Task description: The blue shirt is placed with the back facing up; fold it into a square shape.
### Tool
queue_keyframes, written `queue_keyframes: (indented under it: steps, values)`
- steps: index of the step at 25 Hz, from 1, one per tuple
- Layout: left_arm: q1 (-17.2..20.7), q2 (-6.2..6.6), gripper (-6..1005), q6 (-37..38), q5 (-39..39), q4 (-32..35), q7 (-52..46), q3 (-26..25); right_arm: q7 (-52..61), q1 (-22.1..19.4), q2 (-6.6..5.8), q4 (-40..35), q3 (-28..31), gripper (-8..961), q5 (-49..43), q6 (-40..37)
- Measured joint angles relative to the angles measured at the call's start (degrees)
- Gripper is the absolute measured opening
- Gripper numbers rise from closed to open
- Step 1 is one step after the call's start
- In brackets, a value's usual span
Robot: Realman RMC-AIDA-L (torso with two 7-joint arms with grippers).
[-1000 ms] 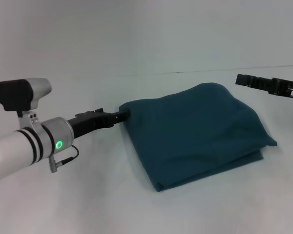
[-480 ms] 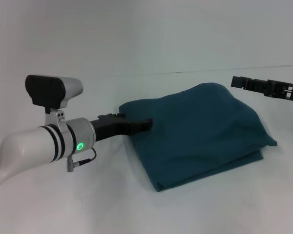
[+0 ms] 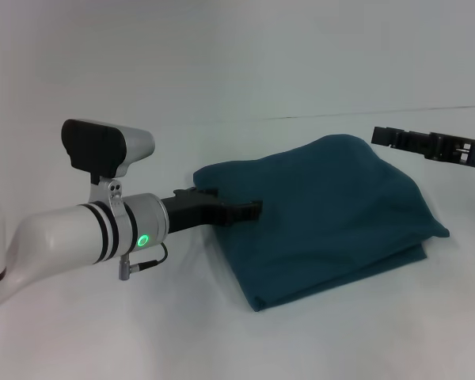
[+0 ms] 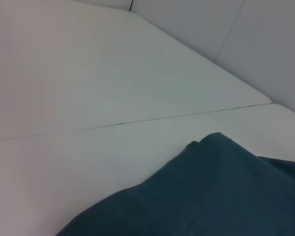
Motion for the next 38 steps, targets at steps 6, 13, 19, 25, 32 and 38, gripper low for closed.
queue_keyframes:
  steps: [6, 13, 19, 25, 32, 38]
  values:
    - [-0.4, 0.0, 935, -0.1, 0.2, 0.0, 0.0, 0.5, -0.1, 0.0, 0.25, 0.1, -0.7, 450, 0.0, 0.2]
    - [-0.9, -0.14, 934, -1.6, -0.2, -0.1, 0.0, 2.7, -0.1, 0.0, 0.52, -0.1, -0.8, 451, 0.0, 0.3]
    - [-1.8, -0.16, 780, -3.0, -0.2, -1.2, 0.1, 2.9, 0.0, 0.1, 0.67, 0.1, -0.8, 451, 0.0, 0.3]
    - [-2.6, -0.17, 690, -4.1, -0.2, -2.1, 0.1, 3.8, 0.3, 0.1, 0.78, 0.1, -0.8, 452, 0.0, 0.3]
    - [-1.0, 0.21, 620, -4.3, -0.2, 0.2, -2.6, 2.3, 0.4, 0.0, 0.77, 0.1, -0.8, 451, 0.0, 0.4]
    - [-0.5, 0.53, 635, -4.8, 0.1, 0.4, -2.9, -2.3, 0.2, -0.1, 0.74, 0.2, -0.8, 450, 0.0, 1.1]
